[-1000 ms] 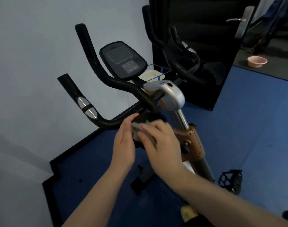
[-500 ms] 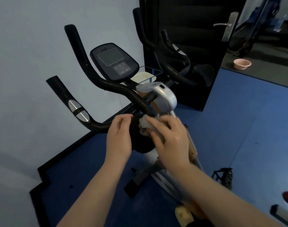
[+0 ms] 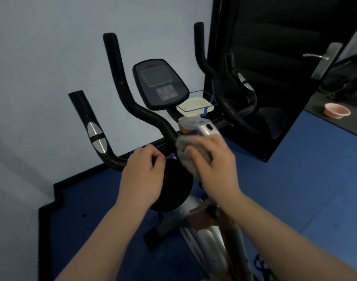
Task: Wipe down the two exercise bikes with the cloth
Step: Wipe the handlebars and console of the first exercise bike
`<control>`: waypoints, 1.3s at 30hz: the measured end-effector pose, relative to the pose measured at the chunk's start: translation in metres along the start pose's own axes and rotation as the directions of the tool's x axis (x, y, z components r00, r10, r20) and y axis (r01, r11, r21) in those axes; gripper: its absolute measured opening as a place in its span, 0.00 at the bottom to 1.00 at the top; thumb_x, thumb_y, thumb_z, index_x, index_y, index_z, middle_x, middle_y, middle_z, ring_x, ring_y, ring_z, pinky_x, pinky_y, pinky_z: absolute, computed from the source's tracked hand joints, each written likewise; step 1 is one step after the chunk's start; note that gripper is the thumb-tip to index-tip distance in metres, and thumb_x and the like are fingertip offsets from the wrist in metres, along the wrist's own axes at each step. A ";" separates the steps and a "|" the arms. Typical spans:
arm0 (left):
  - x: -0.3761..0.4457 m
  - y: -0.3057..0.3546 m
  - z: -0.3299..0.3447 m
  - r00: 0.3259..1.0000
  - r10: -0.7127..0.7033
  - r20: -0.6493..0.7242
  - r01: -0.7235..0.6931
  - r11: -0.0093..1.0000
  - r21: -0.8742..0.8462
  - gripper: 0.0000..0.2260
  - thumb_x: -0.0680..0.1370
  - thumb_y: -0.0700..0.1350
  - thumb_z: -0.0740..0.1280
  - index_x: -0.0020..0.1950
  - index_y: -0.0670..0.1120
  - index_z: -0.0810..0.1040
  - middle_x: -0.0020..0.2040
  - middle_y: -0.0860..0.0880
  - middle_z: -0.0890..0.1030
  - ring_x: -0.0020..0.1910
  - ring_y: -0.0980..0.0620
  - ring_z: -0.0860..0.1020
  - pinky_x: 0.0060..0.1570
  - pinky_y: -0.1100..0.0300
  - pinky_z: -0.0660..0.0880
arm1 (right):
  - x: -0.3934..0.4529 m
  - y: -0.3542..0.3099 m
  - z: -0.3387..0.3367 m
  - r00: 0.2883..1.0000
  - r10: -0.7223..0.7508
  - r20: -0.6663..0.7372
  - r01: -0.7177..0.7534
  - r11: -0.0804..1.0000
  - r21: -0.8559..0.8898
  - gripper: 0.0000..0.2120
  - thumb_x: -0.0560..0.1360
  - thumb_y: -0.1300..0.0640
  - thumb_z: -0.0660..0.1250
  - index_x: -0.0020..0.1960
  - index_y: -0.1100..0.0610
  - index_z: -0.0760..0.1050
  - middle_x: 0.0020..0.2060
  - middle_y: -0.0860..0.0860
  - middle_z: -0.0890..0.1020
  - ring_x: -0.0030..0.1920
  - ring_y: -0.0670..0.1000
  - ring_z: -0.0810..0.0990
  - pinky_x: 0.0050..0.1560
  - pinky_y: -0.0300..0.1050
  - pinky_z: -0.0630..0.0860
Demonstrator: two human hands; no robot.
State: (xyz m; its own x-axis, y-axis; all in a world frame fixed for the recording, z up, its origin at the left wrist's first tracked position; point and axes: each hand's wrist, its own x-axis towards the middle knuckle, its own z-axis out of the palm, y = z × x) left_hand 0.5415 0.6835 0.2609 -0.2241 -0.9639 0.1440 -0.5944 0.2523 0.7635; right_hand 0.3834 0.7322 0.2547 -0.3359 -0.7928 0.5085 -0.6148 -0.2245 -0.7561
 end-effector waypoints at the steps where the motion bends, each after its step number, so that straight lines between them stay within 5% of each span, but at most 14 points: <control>1: -0.002 0.002 0.003 0.999 -0.009 -0.039 0.010 1.000 0.016 0.06 0.80 0.48 0.62 0.43 0.55 0.73 0.44 0.57 0.74 0.44 0.60 0.73 0.42 0.59 0.69 | 0.015 0.004 0.002 0.998 0.038 -0.054 -0.038 0.999 -0.016 0.11 0.77 0.53 0.67 0.59 0.48 0.79 0.52 0.45 0.75 0.53 0.45 0.76 0.52 0.40 0.75; 6: -0.012 0.002 0.009 0.973 0.039 -0.226 -0.007 0.990 0.143 0.05 0.79 0.51 0.63 0.44 0.54 0.74 0.42 0.58 0.73 0.44 0.60 0.72 0.43 0.60 0.70 | 0.017 0.021 0.028 0.988 0.033 0.149 -0.036 0.999 0.018 0.15 0.78 0.55 0.68 0.64 0.51 0.78 0.55 0.49 0.73 0.57 0.45 0.74 0.59 0.38 0.72; 10: -0.013 0.003 0.009 0.962 -0.027 -0.270 0.049 0.996 0.078 0.05 0.78 0.50 0.65 0.43 0.54 0.75 0.42 0.58 0.74 0.44 0.62 0.73 0.40 0.68 0.67 | -0.002 0.029 0.020 0.987 -0.096 0.131 0.086 0.993 0.086 0.17 0.75 0.59 0.71 0.62 0.49 0.79 0.53 0.47 0.72 0.56 0.38 0.72 0.56 0.27 0.69; 15: -0.015 0.005 0.013 0.938 -0.096 -0.333 0.122 0.991 0.057 0.05 0.78 0.51 0.66 0.41 0.55 0.76 0.41 0.58 0.76 0.43 0.62 0.74 0.39 0.64 0.71 | 0.038 0.025 0.034 0.987 0.055 0.148 -0.068 0.994 0.087 0.13 0.77 0.55 0.69 0.60 0.51 0.80 0.53 0.46 0.71 0.55 0.46 0.73 0.57 0.44 0.74; 19: -0.015 0.006 0.014 0.924 -0.108 -0.368 0.134 0.990 0.044 0.05 0.77 0.50 0.65 0.41 0.55 0.75 0.41 0.58 0.77 0.41 0.61 0.75 0.39 0.63 0.72 | -0.010 0.035 0.013 0.958 -0.129 0.257 0.061 0.964 0.258 0.13 0.76 0.54 0.66 0.60 0.46 0.79 0.55 0.41 0.70 0.57 0.41 0.74 0.57 0.34 0.72; 22: -0.013 0.005 0.015 0.920 -0.108 -0.377 0.143 0.988 0.063 0.04 0.77 0.50 0.65 0.42 0.56 0.76 0.41 0.58 0.77 0.42 0.61 0.75 0.39 0.64 0.71 | 0.023 0.045 0.012 0.941 -0.215 0.260 0.189 0.975 0.120 0.11 0.76 0.55 0.69 0.58 0.52 0.81 0.51 0.47 0.72 0.51 0.43 0.74 0.50 0.37 0.75; 26: -0.015 0.005 0.016 0.911 -0.133 -0.390 0.161 0.986 0.041 0.06 0.77 0.51 0.65 0.41 0.58 0.76 0.40 0.60 0.78 0.41 0.62 0.76 0.38 0.64 0.70 | -0.004 0.033 0.019 0.959 0.090 0.268 -0.172 0.939 0.299 0.07 0.77 0.57 0.67 0.54 0.49 0.80 0.51 0.45 0.72 0.53 0.38 0.74 0.55 0.32 0.72; 30: -0.015 0.007 0.015 0.917 -0.123 -0.381 0.154 0.987 0.054 0.06 0.77 0.51 0.66 0.40 0.59 0.76 0.40 0.62 0.78 0.42 0.64 0.76 0.37 0.68 0.67 | -0.005 0.023 0.013 0.810 0.393 0.435 -0.572 0.691 0.441 0.06 0.79 0.53 0.65 0.46 0.48 0.82 0.45 0.49 0.82 0.50 0.49 0.82 0.55 0.49 0.77; 35: -0.016 0.006 0.014 0.929 -0.106 -0.355 0.138 0.988 0.066 0.06 0.78 0.50 0.65 0.42 0.58 0.76 0.39 0.60 0.79 0.41 0.63 0.77 0.36 0.65 0.70 | 0.008 0.009 0.007 0.861 0.277 0.426 -0.389 0.899 0.202 0.13 0.78 0.42 0.62 0.46 0.48 0.82 0.37 0.45 0.84 0.41 0.44 0.82 0.47 0.51 0.80; 39: -0.014 0.005 0.013 0.950 -0.067 -0.306 0.085 0.995 0.045 0.05 0.78 0.48 0.65 0.43 0.57 0.77 0.39 0.58 0.79 0.40 0.61 0.78 0.39 0.60 0.74 | -0.004 0.010 -0.003 0.782 0.345 0.518 -0.523 0.816 0.247 0.16 0.78 0.42 0.61 0.36 0.46 0.79 0.30 0.45 0.81 0.35 0.44 0.81 0.41 0.49 0.77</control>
State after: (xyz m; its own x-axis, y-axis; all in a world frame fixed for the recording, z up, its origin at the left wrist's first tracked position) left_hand 0.5313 0.6993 0.2547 0.0638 -0.9585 0.2780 -0.6456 0.1728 0.7439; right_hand 0.3764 0.7351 0.2460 -0.1051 -0.9915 -0.0768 -0.1494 0.0921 -0.9845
